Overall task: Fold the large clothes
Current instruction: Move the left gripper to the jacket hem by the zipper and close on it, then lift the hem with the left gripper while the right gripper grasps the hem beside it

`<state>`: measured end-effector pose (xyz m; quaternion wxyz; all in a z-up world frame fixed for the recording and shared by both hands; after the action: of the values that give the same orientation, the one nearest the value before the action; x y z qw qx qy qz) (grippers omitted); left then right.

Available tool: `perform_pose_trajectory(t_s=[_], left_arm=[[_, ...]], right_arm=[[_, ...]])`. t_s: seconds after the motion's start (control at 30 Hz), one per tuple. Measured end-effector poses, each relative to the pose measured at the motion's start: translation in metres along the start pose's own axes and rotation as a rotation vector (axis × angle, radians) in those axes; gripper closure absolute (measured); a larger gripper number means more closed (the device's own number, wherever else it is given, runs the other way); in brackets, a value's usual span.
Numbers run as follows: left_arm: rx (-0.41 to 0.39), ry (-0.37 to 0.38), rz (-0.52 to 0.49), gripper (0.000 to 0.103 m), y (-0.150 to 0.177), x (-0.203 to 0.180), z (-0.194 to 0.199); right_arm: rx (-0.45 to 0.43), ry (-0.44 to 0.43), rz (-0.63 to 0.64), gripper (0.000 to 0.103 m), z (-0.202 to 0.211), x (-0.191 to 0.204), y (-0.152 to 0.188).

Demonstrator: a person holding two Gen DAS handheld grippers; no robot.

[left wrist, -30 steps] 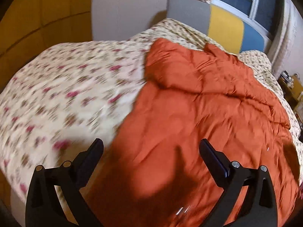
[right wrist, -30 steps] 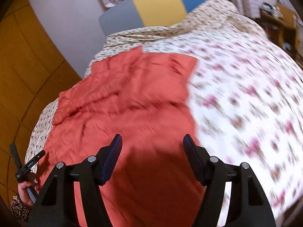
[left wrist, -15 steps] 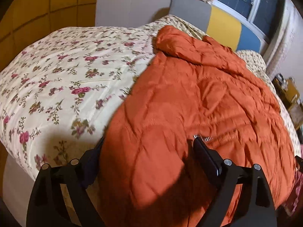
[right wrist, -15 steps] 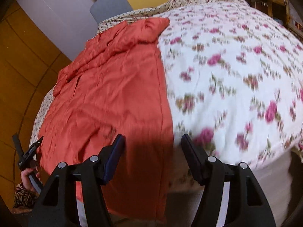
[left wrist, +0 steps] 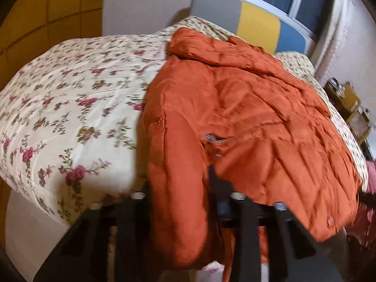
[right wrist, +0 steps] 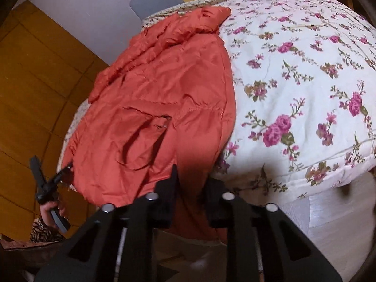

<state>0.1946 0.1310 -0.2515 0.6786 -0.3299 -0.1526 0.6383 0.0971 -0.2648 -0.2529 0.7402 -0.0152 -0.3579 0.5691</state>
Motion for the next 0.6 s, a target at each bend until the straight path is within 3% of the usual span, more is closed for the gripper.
perform_pose_trajectory(t_s=[0.17, 0.27, 0.43, 0.6], left_arm=[[0.005, 0.073, -0.058, 0.087, 0.011, -0.031, 0.022], [-0.020, 0.153, -0.059, 0.089, 0.016, -0.050, 0.048], [-0.083, 0.301, 0.018, 0.089, 0.005, -0.070, 0.083], [-0.149, 0.399, 0.129, 0.089, -0.036, -0.068, 0.086]], right_arm=[[-0.066, -0.018, 0.024, 0.093, 0.028, 0.003, -0.018], [-0.115, -0.104, 0.018, 0.093, 0.053, 0.008, -0.031], [-0.171, -0.172, 0.007, 0.094, 0.070, 0.013, -0.059], [-0.207, -0.219, -0.038, 0.094, 0.061, 0.020, -0.101]])
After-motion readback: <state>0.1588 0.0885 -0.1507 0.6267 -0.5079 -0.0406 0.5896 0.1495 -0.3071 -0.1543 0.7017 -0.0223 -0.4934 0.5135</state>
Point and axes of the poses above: each gripper's, at about its wrist camera, not at the fingertips, and z roughly against the way its jaws point, x to its left, y to its underside, the point moved 8 cm from there along -z, roughly the way its jaws point, and after that the axes turned 4 degrees about y, right-handed, at the moved point
